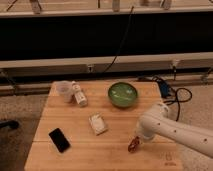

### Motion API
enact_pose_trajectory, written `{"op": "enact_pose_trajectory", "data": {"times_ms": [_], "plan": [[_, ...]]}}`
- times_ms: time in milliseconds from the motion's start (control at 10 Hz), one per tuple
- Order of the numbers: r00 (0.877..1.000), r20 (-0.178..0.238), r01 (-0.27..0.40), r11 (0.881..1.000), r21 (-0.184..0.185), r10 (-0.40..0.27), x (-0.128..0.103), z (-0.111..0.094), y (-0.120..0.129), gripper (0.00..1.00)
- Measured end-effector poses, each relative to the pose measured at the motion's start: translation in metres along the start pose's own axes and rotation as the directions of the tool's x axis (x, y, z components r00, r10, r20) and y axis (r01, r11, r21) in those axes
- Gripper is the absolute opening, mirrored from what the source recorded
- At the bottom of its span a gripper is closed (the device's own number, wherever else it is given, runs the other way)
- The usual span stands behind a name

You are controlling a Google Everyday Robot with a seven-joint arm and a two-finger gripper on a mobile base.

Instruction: Place the pepper on the white sponge

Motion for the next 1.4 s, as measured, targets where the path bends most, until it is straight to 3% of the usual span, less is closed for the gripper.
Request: {"op": "enact_pose_trajectory", "data": {"times_ms": [600, 1100, 1400], "plan": [[0.998, -0.022, 0.062, 0.998, 0.001, -0.062, -0.011, -0.024, -0.039, 0.00], [0.991, -0.046, 0.123, 0.992, -0.007, -0.123, -0.061, -0.044, -0.102, 0.00], [0.983, -0.056, 0.174, 0.985, -0.011, -0.175, -0.102, -0.041, -0.127, 0.00]]}}
